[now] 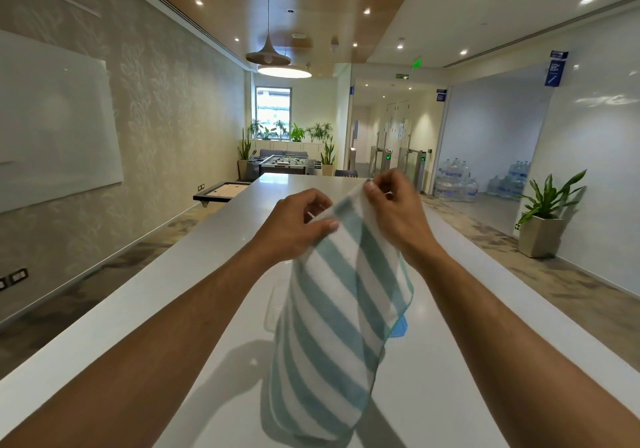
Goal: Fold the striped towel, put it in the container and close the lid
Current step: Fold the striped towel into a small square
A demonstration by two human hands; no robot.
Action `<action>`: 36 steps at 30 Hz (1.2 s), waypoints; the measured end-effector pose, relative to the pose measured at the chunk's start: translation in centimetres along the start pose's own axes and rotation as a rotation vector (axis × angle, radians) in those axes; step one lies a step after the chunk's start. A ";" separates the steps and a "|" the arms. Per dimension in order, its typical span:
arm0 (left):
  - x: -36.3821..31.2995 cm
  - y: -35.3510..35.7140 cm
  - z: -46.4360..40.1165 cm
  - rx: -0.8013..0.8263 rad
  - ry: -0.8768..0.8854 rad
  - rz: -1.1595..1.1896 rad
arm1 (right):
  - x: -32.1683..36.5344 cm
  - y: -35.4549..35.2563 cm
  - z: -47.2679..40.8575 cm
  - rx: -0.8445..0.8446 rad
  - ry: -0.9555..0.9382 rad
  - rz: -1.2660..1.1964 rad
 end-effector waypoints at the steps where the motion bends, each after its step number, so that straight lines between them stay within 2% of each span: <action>1: 0.8 0.3 0.2 0.018 -0.009 -0.042 | -0.1 -1.0 -0.4 -0.030 0.000 0.010; 8: 8.4 2.6 2.5 0.112 -0.147 -0.217 | -3.2 -7.4 -1.6 -0.243 0.095 -0.057; 11: 11.1 2.2 3.1 0.076 -0.227 -0.250 | -5.5 -9.8 -1.6 -0.315 0.179 -0.090; 14: 11.8 1.0 3.2 -0.037 -0.258 -0.164 | -7.0 -11.4 -1.1 -0.360 0.215 -0.126; 17: 11.9 -0.4 3.3 -0.176 -0.303 0.090 | -7.9 -12.3 -0.5 -0.398 0.259 -0.191; 19: 12.3 -1.3 3.4 -0.266 -0.344 0.249 | -8.2 -12.3 -0.2 -0.360 0.306 -0.266; 24: 13.0 -3.3 3.5 -0.397 -0.370 0.524 | -7.1 -11.4 0.6 -0.066 0.336 -0.550; 27: 13.0 -4.2 2.9 -0.389 -0.365 0.387 | -7.0 -12.0 0.9 -0.046 0.321 -0.575; 31: 13.0 -3.9 2.5 -0.371 -0.392 0.209 | -8.5 -12.6 0.9 -0.170 0.323 -0.485; 36: 15.1 -2.3 2.3 -0.282 -0.517 0.271 | -9.5 -12.6 0.6 -0.313 0.309 -0.358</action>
Point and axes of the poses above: each hand's wrist, its own z-axis away from the middle knuckle, its own y-axis out of the palm, x = y × z, the point moved 9 cm from there along -z, towards the middle knuckle, and after that the axes turned 14 degrees about -z, right-handed, at the moved point
